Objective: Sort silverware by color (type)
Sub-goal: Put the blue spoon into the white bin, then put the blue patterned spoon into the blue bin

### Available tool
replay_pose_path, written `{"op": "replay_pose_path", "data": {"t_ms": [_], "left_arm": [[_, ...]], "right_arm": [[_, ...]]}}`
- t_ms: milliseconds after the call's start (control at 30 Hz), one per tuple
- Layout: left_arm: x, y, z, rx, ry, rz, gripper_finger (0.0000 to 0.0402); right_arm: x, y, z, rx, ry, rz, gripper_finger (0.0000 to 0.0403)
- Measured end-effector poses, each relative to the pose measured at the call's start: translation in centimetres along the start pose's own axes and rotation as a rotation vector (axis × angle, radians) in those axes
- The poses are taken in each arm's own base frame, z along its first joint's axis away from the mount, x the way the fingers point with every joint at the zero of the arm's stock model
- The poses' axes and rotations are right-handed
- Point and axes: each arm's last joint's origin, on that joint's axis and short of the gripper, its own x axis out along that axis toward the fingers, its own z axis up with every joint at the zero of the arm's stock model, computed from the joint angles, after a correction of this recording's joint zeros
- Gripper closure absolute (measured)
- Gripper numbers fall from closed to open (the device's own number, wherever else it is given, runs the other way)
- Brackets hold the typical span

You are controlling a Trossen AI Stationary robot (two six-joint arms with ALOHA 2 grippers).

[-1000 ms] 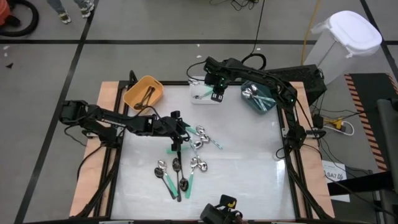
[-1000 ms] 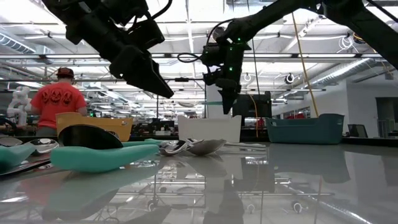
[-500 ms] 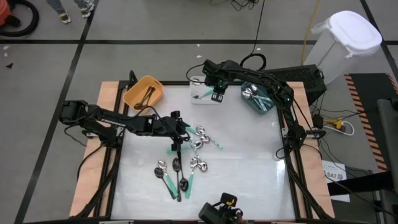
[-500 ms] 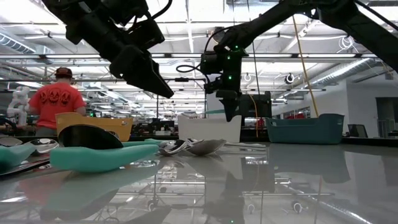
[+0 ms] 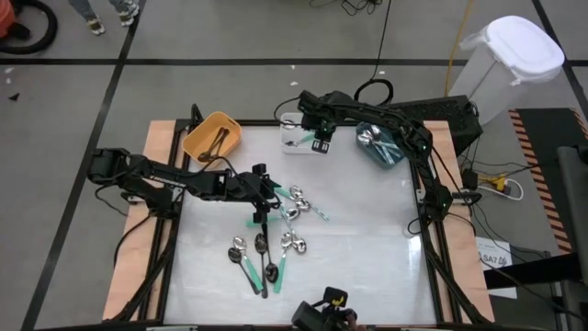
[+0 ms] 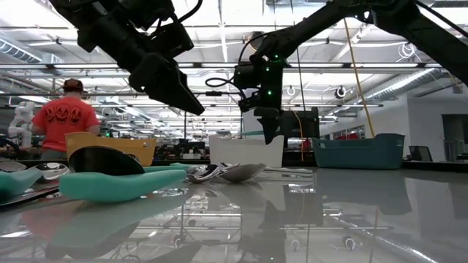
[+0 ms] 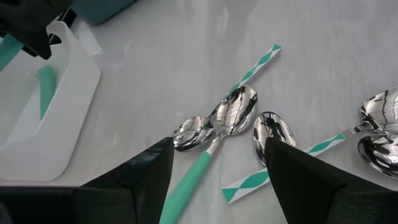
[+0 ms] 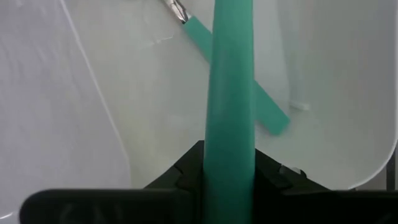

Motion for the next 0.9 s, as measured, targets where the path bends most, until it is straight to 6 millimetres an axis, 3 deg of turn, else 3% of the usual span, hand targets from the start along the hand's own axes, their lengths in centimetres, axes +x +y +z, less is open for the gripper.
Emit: {"op": "replay_pose_path", "data": {"t_ms": [467, 667, 900], "left_arm": [[0.0, 0.0, 0.0, 0.002, 0.001, 0.000, 0.0149], [0.0, 0.0, 0.0, 0.002, 0.002, 0.000, 0.0149], [0.0, -0.1, -0.4, -0.011, 0.039, -0.006, 0.0149]], "right_arm": [[-0.8, 1.0, 0.4, -0.027, -0.016, -0.058, 0.0230], [-5.6, 3.1, 0.2, -0.041, -0.123, -0.072, 0.0224], [-11.0, 8.0, -1.0, -0.086, -0.217, -0.052, 0.0232]]}}
